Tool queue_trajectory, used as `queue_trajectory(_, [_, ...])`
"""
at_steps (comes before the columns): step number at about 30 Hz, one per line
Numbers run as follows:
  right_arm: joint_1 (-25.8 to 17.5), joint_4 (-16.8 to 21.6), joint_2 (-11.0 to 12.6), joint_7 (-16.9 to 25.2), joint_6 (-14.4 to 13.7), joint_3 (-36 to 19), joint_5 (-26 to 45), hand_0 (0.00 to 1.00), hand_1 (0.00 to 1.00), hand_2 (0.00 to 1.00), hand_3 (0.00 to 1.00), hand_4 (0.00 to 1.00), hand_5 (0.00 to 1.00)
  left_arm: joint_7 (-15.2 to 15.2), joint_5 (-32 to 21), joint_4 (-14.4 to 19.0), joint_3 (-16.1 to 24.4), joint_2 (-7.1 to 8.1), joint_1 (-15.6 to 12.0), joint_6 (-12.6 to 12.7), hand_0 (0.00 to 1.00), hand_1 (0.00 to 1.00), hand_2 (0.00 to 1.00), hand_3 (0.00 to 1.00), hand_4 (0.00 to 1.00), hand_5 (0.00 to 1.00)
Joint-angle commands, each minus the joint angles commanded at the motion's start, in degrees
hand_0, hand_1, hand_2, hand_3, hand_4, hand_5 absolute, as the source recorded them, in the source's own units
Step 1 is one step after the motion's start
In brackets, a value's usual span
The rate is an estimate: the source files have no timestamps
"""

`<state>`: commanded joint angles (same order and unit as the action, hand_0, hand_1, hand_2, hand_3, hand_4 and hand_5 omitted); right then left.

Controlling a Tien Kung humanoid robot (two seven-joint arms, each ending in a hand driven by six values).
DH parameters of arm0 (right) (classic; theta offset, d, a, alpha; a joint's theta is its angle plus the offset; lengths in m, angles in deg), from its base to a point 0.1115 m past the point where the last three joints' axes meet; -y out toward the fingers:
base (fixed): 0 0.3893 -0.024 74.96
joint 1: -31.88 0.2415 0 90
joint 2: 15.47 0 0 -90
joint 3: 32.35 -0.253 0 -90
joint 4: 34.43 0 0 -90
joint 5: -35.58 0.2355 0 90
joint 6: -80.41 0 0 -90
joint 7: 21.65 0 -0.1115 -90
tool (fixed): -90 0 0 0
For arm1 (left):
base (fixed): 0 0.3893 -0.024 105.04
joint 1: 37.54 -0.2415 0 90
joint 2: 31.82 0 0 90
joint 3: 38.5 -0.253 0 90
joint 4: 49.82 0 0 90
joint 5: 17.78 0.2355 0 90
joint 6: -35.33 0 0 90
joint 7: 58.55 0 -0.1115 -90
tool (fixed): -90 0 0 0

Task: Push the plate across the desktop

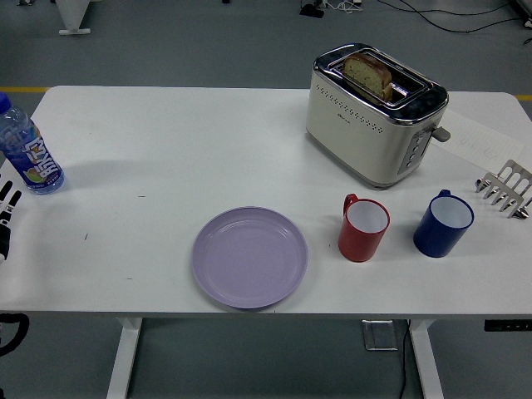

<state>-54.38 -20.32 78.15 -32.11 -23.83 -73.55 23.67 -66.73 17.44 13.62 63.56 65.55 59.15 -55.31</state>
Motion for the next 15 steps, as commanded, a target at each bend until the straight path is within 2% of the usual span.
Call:
queue_trajectory(1, [0.0,0.0,0.0,0.0,0.0,0.0,0.0,0.585,0.523,0.613,0.593,0.301,0.555,0.1,0.0,0.0,0.1,-0.02,0.0,-0.1,0.793,0.811,0.806,0.814,0.588,0.998])
queue_trajectory(2, [0.0,0.0,0.0,0.1,0.0,0.1,0.1,0.585,0.523,0.613,0.593,0.301,0.555,0.2,0.0,0.1,0.2,-0.05,0.0,-0.2,0.770,0.777,0.761,0.734,0.589,0.998])
queue_trajectory(15, [0.1,0.0,0.0,0.0,0.0,0.1,0.3,0.585,0.523,0.613,0.593,0.301,0.555,0.9,0.3,0.3,0.6,-0.09,0.2,0.2,0.767,0.772,0.750,0.721,0.590,0.998])
